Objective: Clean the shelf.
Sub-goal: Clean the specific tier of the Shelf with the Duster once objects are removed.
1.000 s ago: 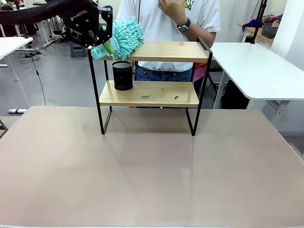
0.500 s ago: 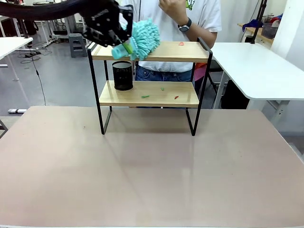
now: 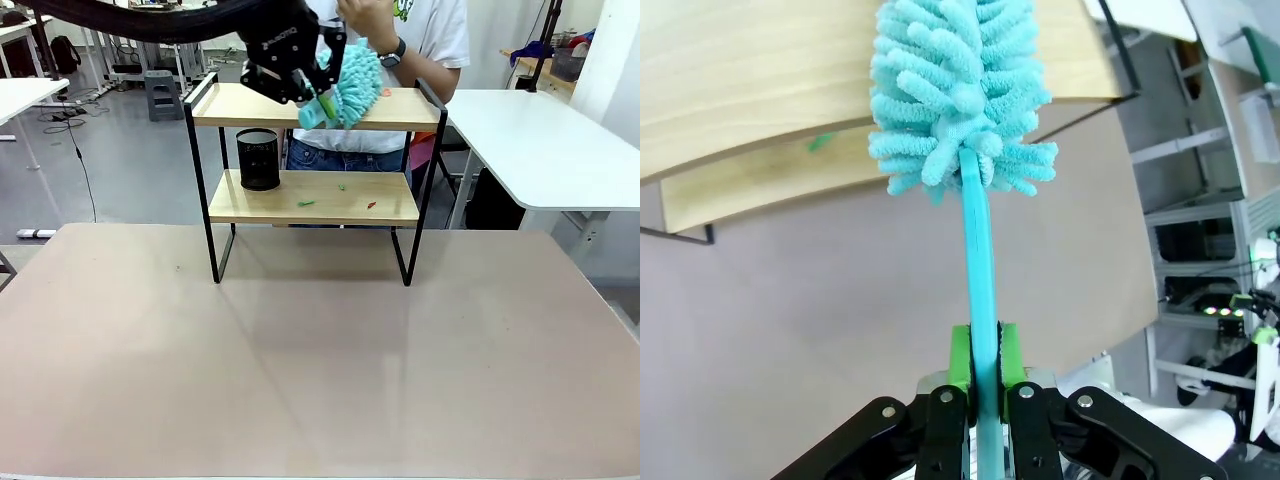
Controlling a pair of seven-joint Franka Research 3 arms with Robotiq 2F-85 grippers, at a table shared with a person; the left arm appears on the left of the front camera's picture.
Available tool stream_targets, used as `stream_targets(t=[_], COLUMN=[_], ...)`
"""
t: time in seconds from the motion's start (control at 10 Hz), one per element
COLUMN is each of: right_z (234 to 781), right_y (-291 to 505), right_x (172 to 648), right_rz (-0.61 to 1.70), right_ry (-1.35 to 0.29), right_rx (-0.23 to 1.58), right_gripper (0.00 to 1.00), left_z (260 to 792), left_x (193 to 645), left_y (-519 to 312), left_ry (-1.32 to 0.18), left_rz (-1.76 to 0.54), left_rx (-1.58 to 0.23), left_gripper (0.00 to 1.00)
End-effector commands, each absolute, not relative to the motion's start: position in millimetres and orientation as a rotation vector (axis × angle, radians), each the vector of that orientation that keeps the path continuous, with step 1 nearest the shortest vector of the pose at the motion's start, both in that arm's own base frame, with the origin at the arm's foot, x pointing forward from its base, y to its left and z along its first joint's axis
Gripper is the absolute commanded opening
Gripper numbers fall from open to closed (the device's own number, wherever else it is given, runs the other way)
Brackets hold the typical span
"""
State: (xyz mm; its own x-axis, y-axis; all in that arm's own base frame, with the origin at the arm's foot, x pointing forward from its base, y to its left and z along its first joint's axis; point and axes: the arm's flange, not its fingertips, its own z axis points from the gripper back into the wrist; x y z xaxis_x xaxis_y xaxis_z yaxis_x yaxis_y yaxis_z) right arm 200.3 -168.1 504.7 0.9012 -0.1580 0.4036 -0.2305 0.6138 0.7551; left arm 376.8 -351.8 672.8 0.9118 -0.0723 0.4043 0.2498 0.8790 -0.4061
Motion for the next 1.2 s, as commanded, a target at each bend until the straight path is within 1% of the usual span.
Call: stream_targets(t=[0.0,0.1,0.3,0.4,0.5,0.8,0.9,1.1], right_z=[505.5,505.5,505.5,505.5,505.5,505.5,505.5,505.5], right_y=[-167.6,-167.6,-167.6,-167.6,-167.6,-167.6,-167.6,-167.6], right_x=[201.5,201.5,201.5,201.5,201.5,201.5,201.5,201.5], right_rz=[0.063,0.063,0.063,0.063,0.063,0.063,0.063,0.063], right_ry=[-0.490,-0.490,-0.490,-0.490,-0.490,-0.490,-0.490,-0.490], right_rx=[0.932,0.932,0.932,0.932,0.932,0.932,0.932,0.932], right_gripper=[1.00,1.00,1.00,1.00,1.00,1.00,1.00,1.00], left_z=[676.6,677.5,685.0,689.6,693.2,710.5,713.1,717.2], left_x=[366.9,361.0,348.3,339.8,327.9,290.7,279.7,265.9], left_y=[-356.8,-352.8,-333.4,-322.3,-306.4,-235.0,-206.9,-179.5], left_ry=[-0.340,-0.317,-0.347,-0.322,-0.248,-0.206,-0.252,-0.290], left_rz=[-0.255,-0.303,-0.371,-0.470,-0.627,-0.824,-0.785,-0.764], left_rx=[-0.484,-0.482,-0.450,-0.473,-0.482,-0.490,-0.489,-0.529], left_gripper=[0.13,0.13,0.13,0.13,0.13,0.13,0.13,0.13])
